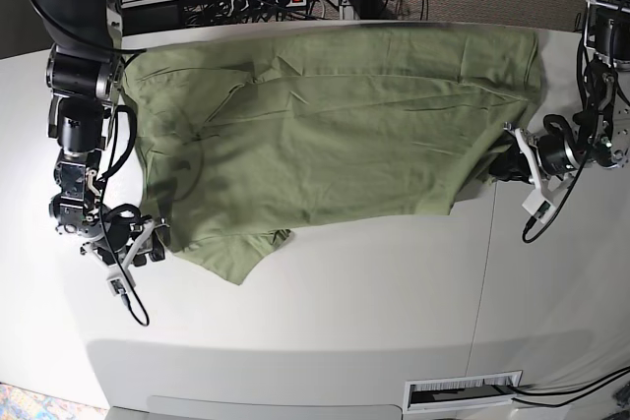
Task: Fold the T-shirt properly
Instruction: 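Move the right gripper along the shirt to the other hem corner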
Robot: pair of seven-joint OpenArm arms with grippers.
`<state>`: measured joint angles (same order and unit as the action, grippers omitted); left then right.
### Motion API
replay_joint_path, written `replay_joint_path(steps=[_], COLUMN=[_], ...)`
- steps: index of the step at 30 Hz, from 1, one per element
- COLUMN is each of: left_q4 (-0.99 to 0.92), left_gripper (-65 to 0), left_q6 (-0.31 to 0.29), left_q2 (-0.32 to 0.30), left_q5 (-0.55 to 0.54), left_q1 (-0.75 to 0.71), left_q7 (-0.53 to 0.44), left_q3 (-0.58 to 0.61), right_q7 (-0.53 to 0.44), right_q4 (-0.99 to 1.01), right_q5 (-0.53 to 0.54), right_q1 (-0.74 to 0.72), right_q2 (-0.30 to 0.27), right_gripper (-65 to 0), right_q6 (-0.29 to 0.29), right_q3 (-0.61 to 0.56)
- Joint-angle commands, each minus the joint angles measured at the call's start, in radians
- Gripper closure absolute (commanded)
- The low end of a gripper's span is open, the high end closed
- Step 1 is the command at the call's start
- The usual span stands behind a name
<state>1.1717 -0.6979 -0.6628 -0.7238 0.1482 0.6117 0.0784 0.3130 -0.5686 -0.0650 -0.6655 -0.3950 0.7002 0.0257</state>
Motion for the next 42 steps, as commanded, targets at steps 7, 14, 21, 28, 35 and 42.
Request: replay_joint_path(steps=[7, 14, 21, 28, 35, 42], left_q4=[0.008, 0.008, 0.008, 0.008, 0.008, 0.008], left_gripper=[0.0, 0.0, 0.0, 0.0, 0.0, 0.0], left_q6=[0.000, 0.000, 0.000, 0.000, 0.000, 0.000], left_q2=[-0.019, -0.019, -0.019, -0.019, -0.019, -0.019], left_q5=[0.013, 0.013, 0.013, 0.014, 0.038, 0.077], left_q1=[0.013, 0.012, 0.013, 0.012, 0.012, 0.012], left_q7=[0.015, 0.016, 0.015, 0.015, -0.007, -0.037], left_q3=[-0.002, -0.002, -0.002, -0.002, -0.002, -0.002], right_q7=[-0.030, -0.030, -0.039, 0.101, 0.222, 0.325], right_q4=[0.019, 0.021, 0.021, 0.019, 0.019, -0.041], right_q5=[0.014, -0.017, -0.008, 0.066, 0.060, 0.273], right_q1=[-0.029, -0.016, 0.015, 0.012, 0.056, 0.056], right_q2=[0.021, 0.070, 0.062, 0.053, 0.014, -0.053], right_gripper=[-24.3, -24.3, -24.3, -24.3, -24.3, -24.3], right_q6=[-0.002, -0.002, -0.002, -0.002, -0.002, -0.002], right_q3=[0.004, 0.004, 0.004, 0.004, 0.004, 0.004])
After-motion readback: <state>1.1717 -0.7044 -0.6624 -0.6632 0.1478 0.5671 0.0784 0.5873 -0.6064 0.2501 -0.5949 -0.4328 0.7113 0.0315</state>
